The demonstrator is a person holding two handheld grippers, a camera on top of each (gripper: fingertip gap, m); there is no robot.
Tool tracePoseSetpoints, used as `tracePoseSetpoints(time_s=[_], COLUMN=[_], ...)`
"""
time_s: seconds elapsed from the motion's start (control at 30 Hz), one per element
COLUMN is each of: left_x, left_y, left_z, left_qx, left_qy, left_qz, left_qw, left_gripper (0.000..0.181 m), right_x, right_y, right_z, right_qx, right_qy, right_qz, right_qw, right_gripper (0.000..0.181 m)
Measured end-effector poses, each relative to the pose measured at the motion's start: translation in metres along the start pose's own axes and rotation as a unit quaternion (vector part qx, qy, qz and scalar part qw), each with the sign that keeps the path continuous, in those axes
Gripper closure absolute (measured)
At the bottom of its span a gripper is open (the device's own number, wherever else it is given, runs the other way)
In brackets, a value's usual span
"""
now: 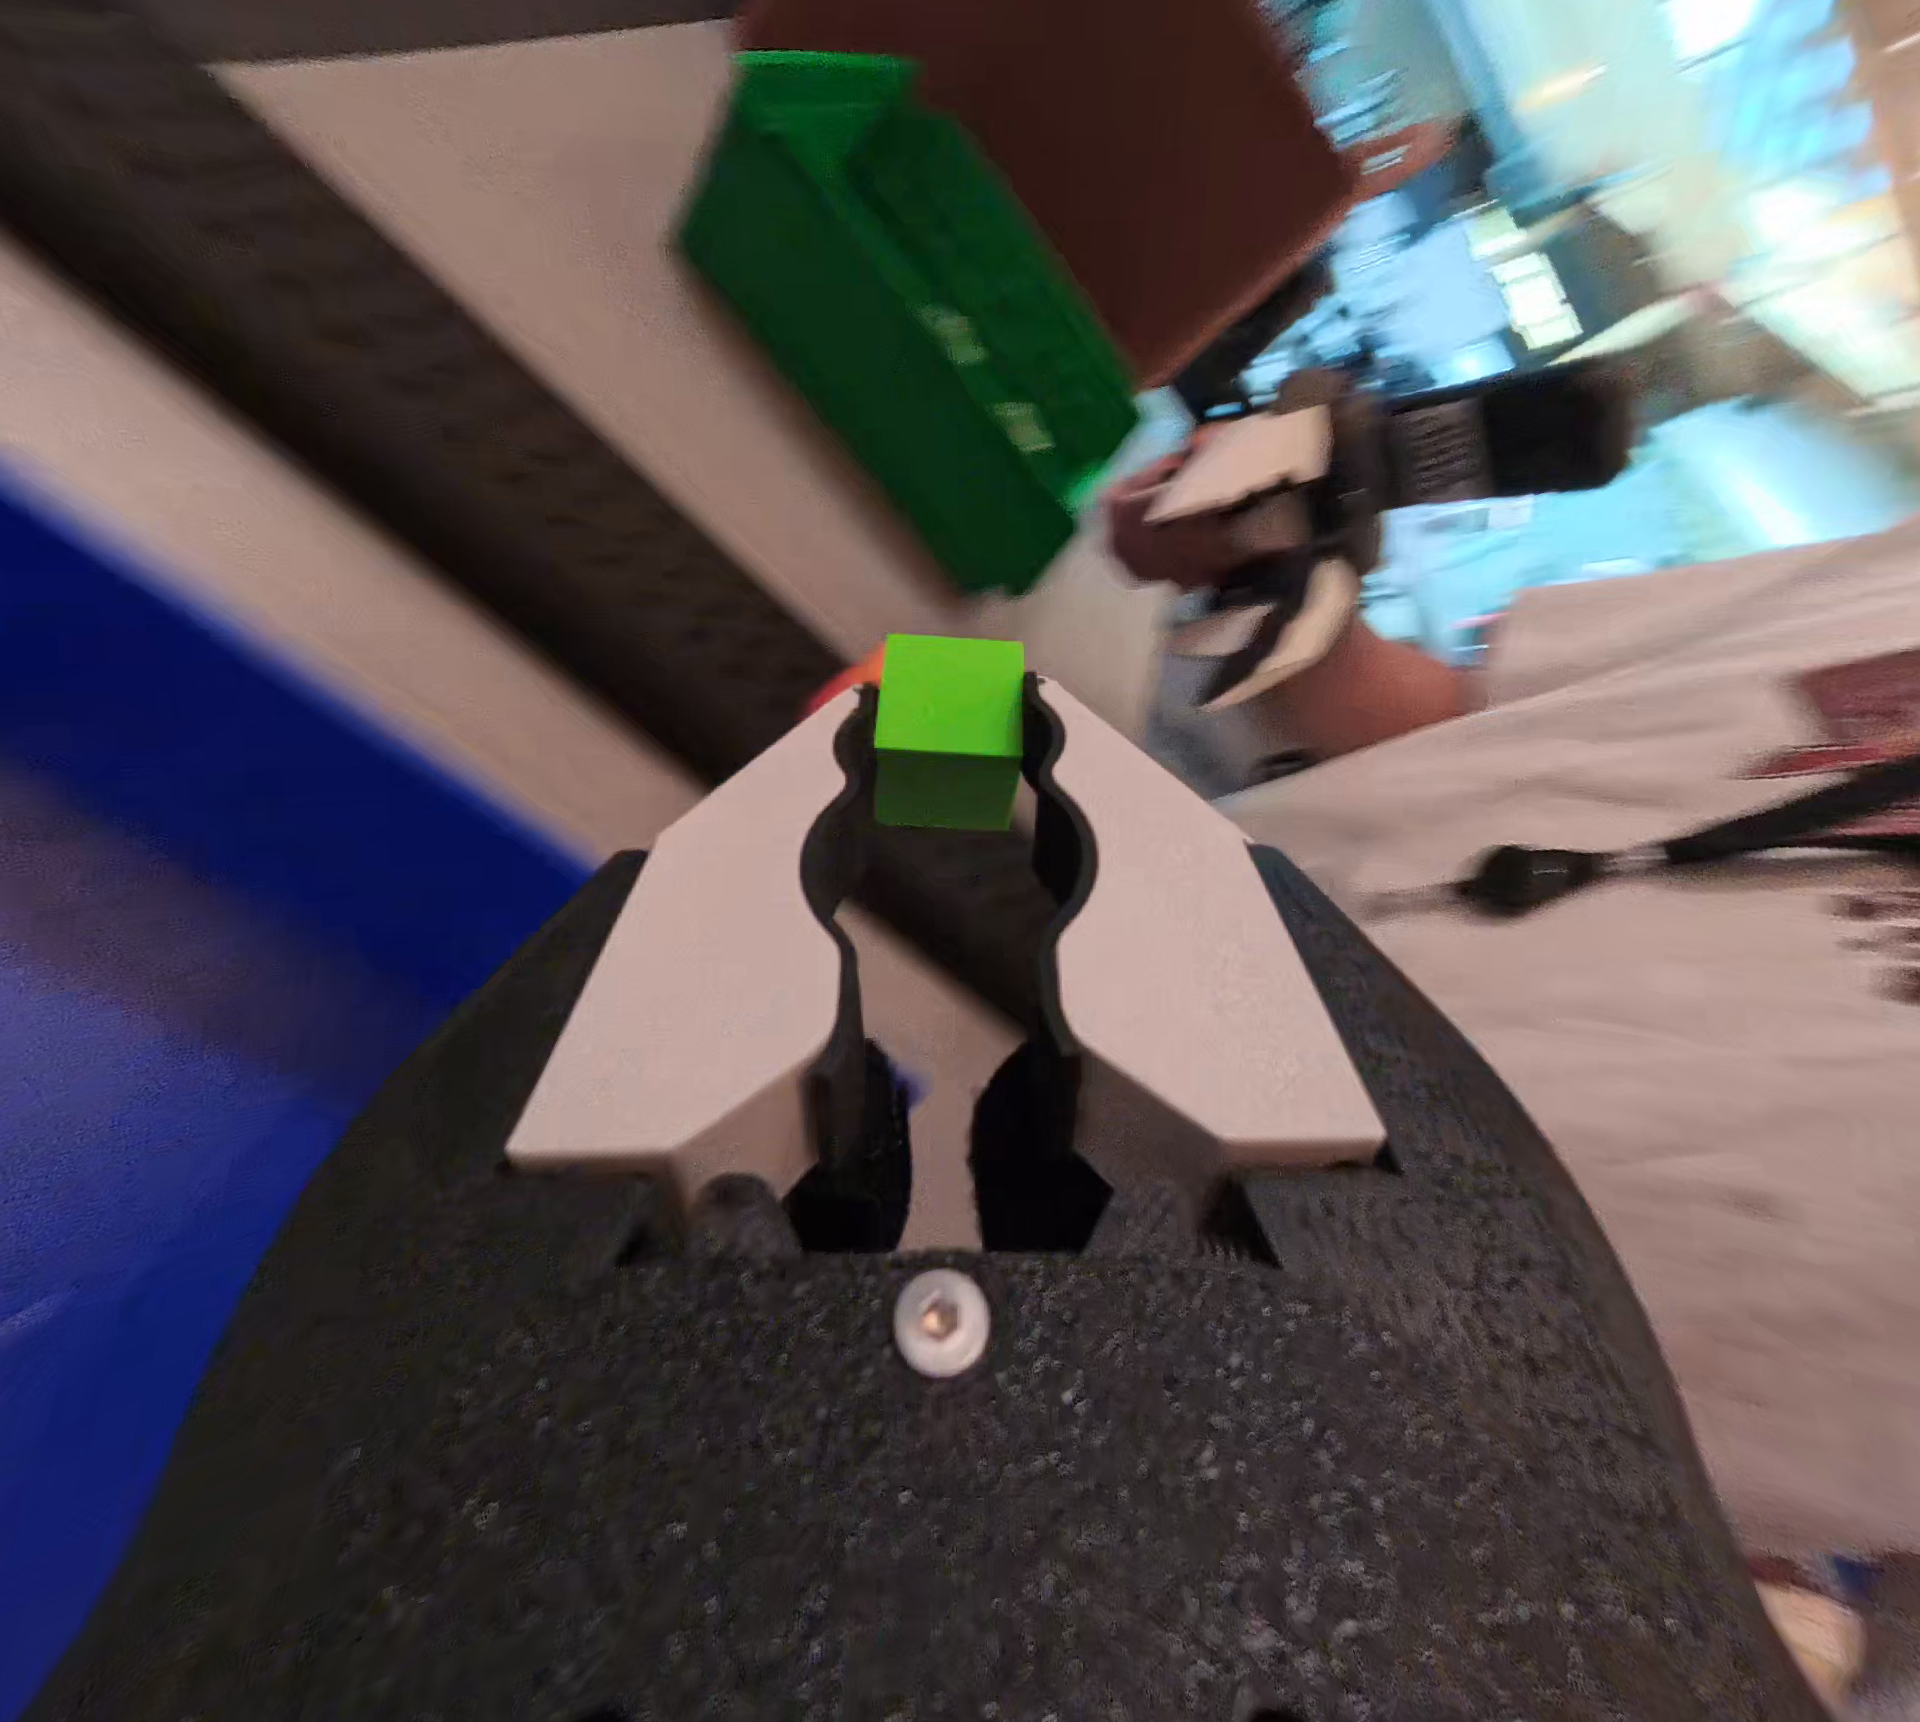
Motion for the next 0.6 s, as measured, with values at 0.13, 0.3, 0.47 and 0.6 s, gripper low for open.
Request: tracePoseSetpoints(time_s=[0.13, 0.3, 0.47, 0.6], left_x=[0.031, 0.046, 0.048, 0.027], left_y=[0.039, 0.068, 0.078, 0.053], left_z=[-0.007, -0.007, -0.012, -0.02], left_qx=[-0.014, -0.034, -0.036, 0.022], left_qy=[-0.053, -0.072, -0.077, -0.034], left_qz=[-0.173, -0.268, -0.28, -0.104], left_qw=[0.983, 0.96, 0.956, 0.994], left_gripper=[0.153, 0.153, 0.15, 0.131], right_x=[0.007, 0.015, 0.014, 0.029], right_y=[0.018, 0.026, 0.022, 0.017], right_z=[0.027, 0.04, 0.038, 0.027], right_qx=[0.007, 0.022, -0.004, -0.067], right_qy=[-0.085, -0.119, -0.167, -0.151], right_qz=[0.051, 0.077, 0.065, 0.084], right_qw=[0.995, 0.99, 0.984, 0.983], right_gripper=[0.124, 0.131, 0.154, 0.154])
Point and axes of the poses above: each gripper's, where its closed fingertips meet, y out along the fingers, z out of its top, x = y × z across the jaws, the point moved 9 cm from there along -y, back along the fingers, and after that the axes turned 1 degree about z, right-handed, at the moved point
